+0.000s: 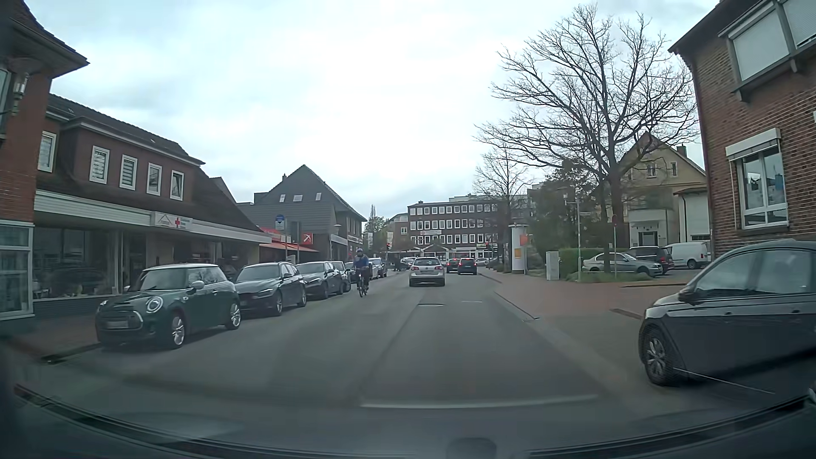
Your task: Follow the waypoints while adhering to traffic rules and regulations
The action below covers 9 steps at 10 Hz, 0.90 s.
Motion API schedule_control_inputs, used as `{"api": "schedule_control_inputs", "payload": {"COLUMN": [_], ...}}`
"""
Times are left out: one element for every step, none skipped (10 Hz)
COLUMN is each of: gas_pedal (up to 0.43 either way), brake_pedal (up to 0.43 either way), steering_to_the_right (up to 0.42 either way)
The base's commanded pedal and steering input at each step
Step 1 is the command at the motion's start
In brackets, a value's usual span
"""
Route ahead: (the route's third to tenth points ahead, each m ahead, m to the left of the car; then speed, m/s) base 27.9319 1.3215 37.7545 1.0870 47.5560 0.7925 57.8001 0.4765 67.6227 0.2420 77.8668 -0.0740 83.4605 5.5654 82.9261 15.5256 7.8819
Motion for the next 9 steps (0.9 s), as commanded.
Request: {"api": "schedule_control_inputs", "payload": {"gas_pedal": [0.150,0.150,0.150,0.150,0.150,0.150,0.150,0.138,0.130], "brake_pedal": [0.000,0.006,0.006,0.000,0.000,0.006,0.000,0.000,0.006], "steering_to_the_right": [0.012,0.011,0.010,0.010,0.010,0.010,0.010,0.009,0.005]}}
